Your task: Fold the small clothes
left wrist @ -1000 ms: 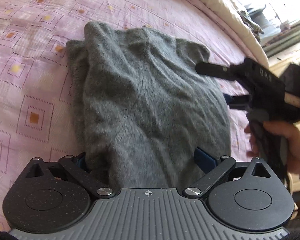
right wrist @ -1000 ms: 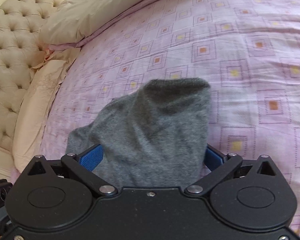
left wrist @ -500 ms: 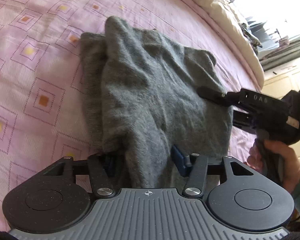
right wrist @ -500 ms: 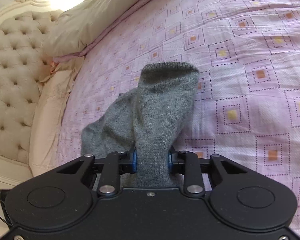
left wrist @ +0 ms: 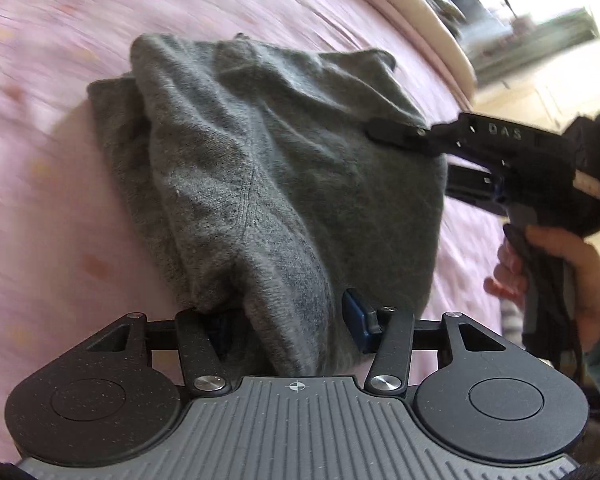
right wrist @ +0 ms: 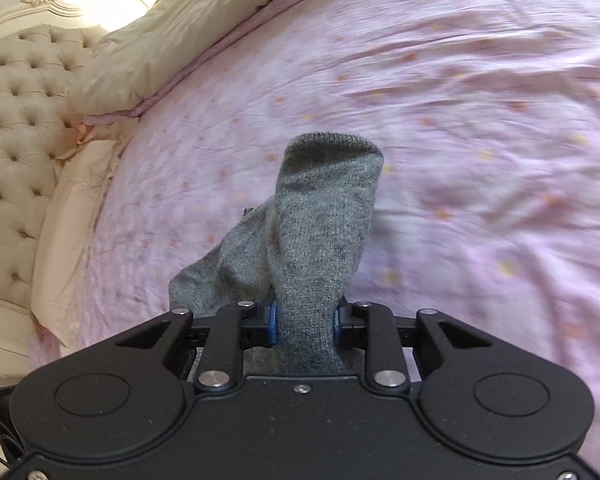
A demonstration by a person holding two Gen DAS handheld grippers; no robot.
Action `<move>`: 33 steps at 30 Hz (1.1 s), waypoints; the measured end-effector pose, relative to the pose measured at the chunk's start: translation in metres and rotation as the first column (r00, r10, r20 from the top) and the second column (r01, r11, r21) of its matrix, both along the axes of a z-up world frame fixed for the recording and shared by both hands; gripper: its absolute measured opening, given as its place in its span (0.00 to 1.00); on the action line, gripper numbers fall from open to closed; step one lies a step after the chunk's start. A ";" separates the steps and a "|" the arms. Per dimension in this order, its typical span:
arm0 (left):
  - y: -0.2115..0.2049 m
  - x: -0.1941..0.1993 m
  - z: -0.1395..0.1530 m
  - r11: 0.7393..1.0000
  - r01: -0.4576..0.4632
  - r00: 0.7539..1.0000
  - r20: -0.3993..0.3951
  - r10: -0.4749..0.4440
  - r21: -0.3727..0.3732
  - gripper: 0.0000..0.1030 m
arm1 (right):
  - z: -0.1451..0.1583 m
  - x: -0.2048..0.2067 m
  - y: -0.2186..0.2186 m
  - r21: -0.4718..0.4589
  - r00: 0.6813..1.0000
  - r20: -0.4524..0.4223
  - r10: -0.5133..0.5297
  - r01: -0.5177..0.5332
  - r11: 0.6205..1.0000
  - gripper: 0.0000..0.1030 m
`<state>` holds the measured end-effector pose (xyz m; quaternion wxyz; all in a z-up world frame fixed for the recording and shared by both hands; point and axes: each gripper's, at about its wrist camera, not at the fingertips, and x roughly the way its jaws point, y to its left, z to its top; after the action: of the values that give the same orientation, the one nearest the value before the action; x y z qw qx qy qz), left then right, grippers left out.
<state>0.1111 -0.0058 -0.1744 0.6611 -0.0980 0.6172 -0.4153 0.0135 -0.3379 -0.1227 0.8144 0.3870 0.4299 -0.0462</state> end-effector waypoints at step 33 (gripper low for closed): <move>-0.044 -0.011 0.034 0.914 -0.362 0.906 0.300 0.299 0.183 0.64 | 0.013 -0.120 0.008 -0.371 0.992 0.037 0.121 -0.099 0.923 0.72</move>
<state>0.1003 -0.0494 -0.1408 0.8057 -0.0667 0.5417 -0.2301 -0.1069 -0.3302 -0.1092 0.8863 0.2038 0.4102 -0.0686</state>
